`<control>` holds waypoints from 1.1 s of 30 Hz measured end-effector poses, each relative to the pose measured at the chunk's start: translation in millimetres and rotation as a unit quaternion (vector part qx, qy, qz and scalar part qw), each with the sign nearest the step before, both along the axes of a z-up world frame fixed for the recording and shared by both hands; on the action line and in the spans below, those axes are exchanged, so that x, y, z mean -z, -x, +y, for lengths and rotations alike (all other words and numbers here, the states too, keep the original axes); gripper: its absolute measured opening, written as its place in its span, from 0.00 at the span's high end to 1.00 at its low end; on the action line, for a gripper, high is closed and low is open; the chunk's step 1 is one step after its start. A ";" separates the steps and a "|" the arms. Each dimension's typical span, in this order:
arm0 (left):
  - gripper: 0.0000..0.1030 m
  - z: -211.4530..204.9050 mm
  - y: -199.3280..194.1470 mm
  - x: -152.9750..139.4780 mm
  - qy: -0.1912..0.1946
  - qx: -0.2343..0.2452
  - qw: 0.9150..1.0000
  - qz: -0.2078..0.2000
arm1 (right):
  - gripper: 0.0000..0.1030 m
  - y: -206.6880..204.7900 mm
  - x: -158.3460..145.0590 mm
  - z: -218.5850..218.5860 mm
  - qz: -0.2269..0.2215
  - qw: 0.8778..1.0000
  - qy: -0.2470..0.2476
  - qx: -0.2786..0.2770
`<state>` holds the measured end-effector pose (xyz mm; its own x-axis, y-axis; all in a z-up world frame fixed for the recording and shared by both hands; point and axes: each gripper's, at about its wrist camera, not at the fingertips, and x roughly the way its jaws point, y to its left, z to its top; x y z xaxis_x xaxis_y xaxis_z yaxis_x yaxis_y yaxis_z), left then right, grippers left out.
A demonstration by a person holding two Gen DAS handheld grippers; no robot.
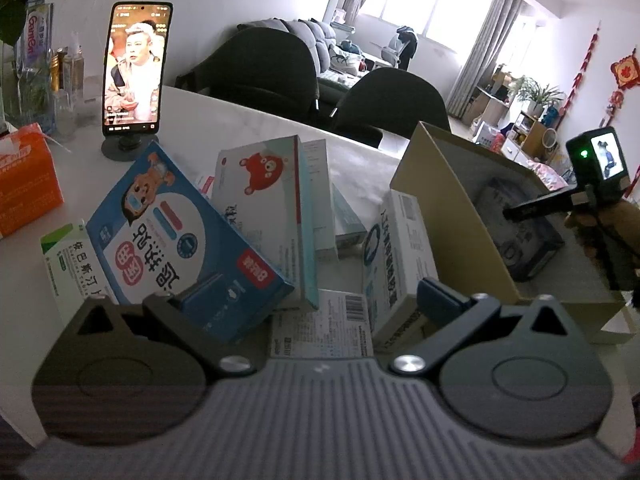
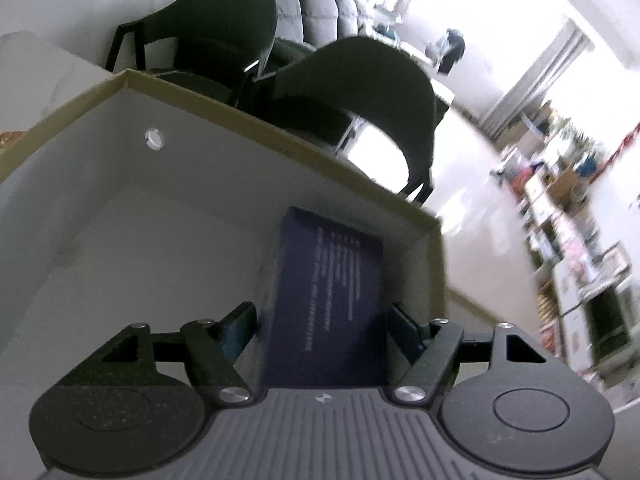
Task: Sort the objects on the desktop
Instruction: 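Lower the navy box into the tall cardboard box and open the right gripper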
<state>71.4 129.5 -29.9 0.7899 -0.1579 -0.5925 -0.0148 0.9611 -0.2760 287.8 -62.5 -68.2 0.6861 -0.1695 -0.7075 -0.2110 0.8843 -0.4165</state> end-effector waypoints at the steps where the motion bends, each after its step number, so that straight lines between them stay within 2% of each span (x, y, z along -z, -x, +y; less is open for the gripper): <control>1: 0.00 -0.2 -0.2 0.1 0.001 0.000 1.000 0.000 | 0.28 1.2 -3.2 -1.3 -0.004 1.000 0.000 -0.004; 5: 0.00 -2.4 0.4 -0.2 0.002 0.005 1.000 -0.001 | 0.34 6.0 -12.4 -7.4 -0.009 1.000 -0.013 -0.016; 7: 0.00 -2.9 1.2 -0.9 0.001 0.007 1.000 -0.002 | 0.38 11.6 -17.4 -9.9 -0.010 0.999 -0.019 -0.041; 13: 0.00 0.2 3.2 -3.3 0.004 0.003 1.000 -0.007 | 0.39 36.2 -34.4 -29.4 0.012 0.991 -0.015 -0.136; 21: 0.00 -3.6 1.6 -2.7 0.013 0.010 1.000 -0.007 | 0.39 70.2 -35.3 -38.8 0.035 0.978 0.010 -0.207; 28: 0.00 -9.4 0.3 -2.7 0.009 0.017 1.000 -0.004 | 0.40 72.6 -9.8 -27.5 0.050 0.971 0.057 -0.227; 33: 0.00 -8.2 -0.4 -1.3 0.008 0.013 1.000 -0.001 | 0.42 69.8 -3.0 -24.8 0.041 0.975 0.051 -0.214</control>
<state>71.8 121.3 -28.6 0.7863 -0.1886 -0.5884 0.0110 0.9564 -0.2920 218.0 -87.3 -65.2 0.6517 0.0483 -0.7569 -0.5876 0.6632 -0.4636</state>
